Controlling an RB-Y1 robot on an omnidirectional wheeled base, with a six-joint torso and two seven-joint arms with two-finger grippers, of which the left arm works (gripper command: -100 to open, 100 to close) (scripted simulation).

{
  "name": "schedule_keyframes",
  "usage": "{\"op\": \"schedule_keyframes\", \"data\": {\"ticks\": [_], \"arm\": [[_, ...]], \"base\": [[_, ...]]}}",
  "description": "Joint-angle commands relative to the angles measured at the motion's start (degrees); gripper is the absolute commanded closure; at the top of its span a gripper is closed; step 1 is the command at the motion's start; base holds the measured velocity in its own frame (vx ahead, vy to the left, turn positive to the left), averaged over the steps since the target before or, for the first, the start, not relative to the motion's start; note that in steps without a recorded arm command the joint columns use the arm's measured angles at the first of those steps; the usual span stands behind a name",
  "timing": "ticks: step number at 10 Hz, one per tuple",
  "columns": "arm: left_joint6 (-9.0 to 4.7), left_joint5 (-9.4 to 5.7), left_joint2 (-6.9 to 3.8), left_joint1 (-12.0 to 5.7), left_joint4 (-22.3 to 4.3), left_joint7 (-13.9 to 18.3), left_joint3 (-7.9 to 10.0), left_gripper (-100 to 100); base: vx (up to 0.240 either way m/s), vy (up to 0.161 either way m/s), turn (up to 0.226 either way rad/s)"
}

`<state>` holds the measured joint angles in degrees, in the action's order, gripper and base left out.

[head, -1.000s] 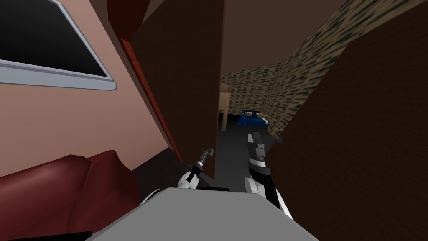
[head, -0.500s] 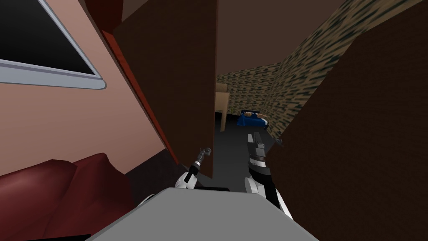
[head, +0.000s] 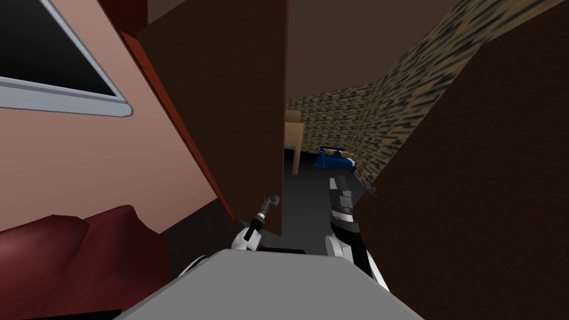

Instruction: Push the door open

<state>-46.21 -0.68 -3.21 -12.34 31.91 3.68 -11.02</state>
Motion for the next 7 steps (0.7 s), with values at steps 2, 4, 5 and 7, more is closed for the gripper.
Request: {"op": "schedule_keyframes", "data": {"ticks": [2,4,5,7], "arm": [[-0.95,-0.57,-1.00,-0.60,-0.9,-0.2,1.92,100],[-0.94,-0.93,-1.22,-0.53,-0.9,-0.5,3.47,100],[-0.93,-1.11,-1.33,-0.49,-0.9,-0.6,4.24,100],[-0.92,-1.45,-1.48,-0.42,-1.0,-0.8,5.74,100]], "base": [[0.095,-0.099,0.011],[0.066,-0.043,-0.019],[0.128,-0.106,-0.007],[0.102,-0.108,0.004]]}}
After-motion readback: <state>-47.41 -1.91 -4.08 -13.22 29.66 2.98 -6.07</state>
